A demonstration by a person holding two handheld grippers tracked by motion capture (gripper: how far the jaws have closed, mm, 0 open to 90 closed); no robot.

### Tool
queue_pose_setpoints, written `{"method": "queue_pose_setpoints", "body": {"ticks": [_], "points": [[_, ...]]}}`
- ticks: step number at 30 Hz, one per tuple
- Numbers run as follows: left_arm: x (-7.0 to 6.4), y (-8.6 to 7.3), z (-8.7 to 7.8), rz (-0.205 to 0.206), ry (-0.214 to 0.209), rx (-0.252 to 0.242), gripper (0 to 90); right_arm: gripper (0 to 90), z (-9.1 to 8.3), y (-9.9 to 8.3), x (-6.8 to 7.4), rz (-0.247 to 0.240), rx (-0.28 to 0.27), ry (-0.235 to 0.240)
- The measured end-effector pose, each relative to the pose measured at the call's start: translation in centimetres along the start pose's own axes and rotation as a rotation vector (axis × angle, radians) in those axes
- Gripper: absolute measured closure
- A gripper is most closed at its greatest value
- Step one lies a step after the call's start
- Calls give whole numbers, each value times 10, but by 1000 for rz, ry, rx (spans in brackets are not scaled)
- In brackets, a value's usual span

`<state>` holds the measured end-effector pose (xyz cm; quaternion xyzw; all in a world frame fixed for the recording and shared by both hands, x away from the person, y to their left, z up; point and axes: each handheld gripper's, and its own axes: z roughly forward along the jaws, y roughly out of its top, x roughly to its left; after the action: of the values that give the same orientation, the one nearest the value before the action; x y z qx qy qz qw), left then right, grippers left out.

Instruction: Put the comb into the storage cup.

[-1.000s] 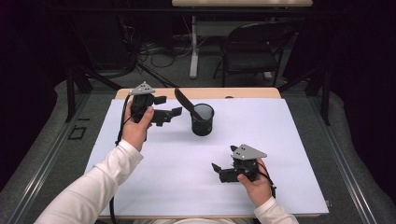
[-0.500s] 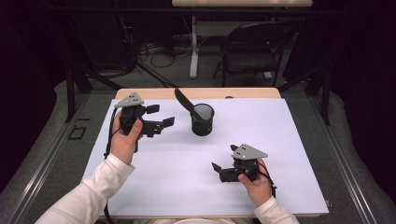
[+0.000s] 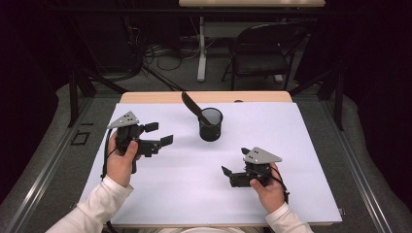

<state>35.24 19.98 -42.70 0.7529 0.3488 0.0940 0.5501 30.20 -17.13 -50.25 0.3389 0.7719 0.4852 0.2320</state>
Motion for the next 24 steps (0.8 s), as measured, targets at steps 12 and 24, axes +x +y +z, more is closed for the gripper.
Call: {"method": "queue_pose_setpoints", "body": {"ticks": [12,24], "points": [[1,-20,-16,25,34,-3,162,104,-10,10,-1,4,-28,-21],[-1,-45,-24,49,63,-15,162,104,-24,5,-3,-2,-18,-38]]}}
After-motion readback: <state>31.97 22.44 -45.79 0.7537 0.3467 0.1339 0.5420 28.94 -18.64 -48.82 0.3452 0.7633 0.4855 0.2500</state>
